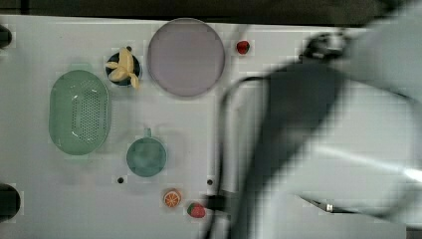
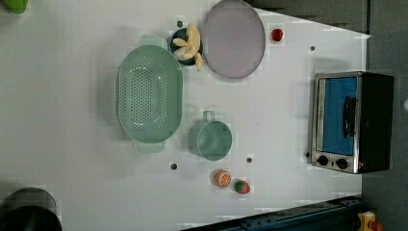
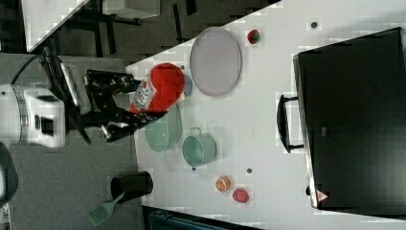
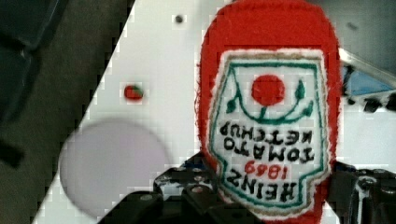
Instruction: Pick Ketchup from oven and place it on table.
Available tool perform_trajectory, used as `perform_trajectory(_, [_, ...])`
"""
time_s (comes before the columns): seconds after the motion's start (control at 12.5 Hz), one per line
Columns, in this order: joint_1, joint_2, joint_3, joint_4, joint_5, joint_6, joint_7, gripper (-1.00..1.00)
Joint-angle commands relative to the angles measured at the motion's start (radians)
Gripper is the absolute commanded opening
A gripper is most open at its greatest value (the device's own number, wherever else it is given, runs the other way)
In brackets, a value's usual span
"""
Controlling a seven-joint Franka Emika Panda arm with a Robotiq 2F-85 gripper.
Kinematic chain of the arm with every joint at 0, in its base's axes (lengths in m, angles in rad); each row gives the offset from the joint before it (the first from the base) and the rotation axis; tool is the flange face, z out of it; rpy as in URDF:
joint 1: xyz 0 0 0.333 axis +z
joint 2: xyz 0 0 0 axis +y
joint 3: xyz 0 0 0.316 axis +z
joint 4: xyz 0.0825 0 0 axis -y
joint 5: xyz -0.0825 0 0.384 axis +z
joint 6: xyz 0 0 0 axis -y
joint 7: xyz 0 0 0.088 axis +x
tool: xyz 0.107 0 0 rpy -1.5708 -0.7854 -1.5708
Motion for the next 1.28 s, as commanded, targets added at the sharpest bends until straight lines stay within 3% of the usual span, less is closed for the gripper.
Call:
perform_trajectory(0.08, [0.064,0.047,0.133,-0.083,0.001,-0.017,-0.007,0.27])
perform_trajectory(0.4, [0.074,0.046,0.184,-0.269,-0.018,0.066,-0.003,0.27])
perform_trajectory(0.88, [0.071,0.073,0.160,-0.631,-0.030,0.477,-0.001,0.27])
perform_trajectory(1.12, [0.071,0.137,0.159,-0.732,-0.029,0.669,0.003,0.27])
perform_trajectory(1.2, [0.071,0.164,0.160,-0.746,-0.027,0.719,0.011,0.33])
perform_trajectory(1.28, [0.071,0.192,0.160,-0.753,-0.026,0.749,0.015,0.53])
